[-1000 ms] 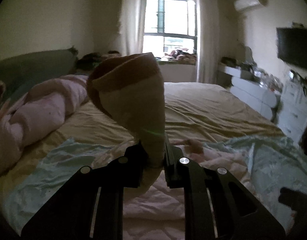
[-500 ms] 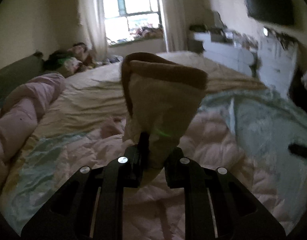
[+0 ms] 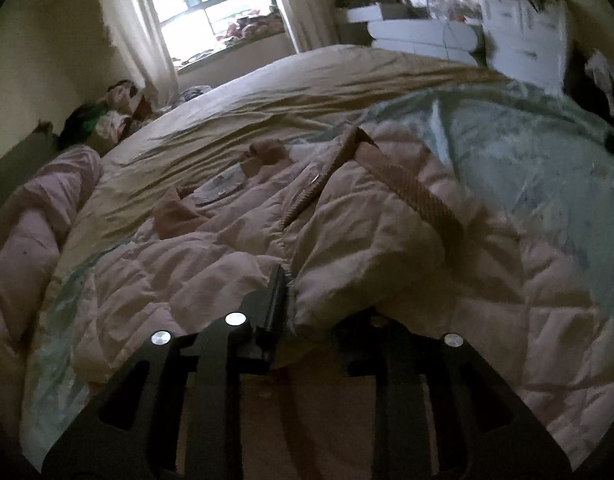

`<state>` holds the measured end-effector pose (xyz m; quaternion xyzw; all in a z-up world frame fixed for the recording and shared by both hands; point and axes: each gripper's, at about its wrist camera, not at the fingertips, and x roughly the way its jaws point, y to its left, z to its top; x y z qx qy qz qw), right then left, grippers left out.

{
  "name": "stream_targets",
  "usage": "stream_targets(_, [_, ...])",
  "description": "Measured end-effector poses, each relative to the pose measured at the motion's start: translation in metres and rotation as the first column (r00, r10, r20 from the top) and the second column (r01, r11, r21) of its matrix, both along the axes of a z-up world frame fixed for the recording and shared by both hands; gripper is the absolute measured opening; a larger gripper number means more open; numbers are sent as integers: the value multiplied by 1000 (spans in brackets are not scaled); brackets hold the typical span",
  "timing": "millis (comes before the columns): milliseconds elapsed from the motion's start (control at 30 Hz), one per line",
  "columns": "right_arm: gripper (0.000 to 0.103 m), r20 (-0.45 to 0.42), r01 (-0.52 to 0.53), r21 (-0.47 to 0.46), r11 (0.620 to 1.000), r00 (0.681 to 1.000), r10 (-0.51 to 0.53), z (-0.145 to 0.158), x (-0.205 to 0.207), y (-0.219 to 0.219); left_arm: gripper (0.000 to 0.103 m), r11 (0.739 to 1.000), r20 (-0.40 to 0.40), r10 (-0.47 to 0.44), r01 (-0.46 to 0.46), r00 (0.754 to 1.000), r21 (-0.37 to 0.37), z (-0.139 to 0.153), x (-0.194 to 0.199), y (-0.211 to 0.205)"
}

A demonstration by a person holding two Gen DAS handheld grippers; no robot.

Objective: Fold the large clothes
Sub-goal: 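Lower the sleeve onto the coat and open the left tool, then grasp the pink coat's hem edge with both tools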

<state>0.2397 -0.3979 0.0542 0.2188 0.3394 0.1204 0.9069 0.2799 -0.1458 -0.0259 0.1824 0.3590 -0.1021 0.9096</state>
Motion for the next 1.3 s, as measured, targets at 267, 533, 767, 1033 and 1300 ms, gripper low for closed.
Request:
stream_targets(267, [98,-19,-20,-13,1000,1000,19,4,5,12,66,1000,-108,-10,8,994,-18,-18,-12,-2])
stream_targets(533, [98,-58,-108,-25,994,993,107,-1,20,48,93,974,-167,-29,-10,986,-224,-6,-35,34])
stream_targets(767, [98,-125,-181,29,983,975,183,-16,45,83,94,951,-136,72,-109,988,-289,12,-43,86])
stream_targets(1033, [96,-182,-217,76,973,957,228,-38,80,117,94,896,-100,252,-271,963,-353,29,-35,168])
stream_targets(1300, [22,-238,-190,166,968,944,226,-74,132,122,94,822,-104,388,-395,916,-409,34,-28,242])
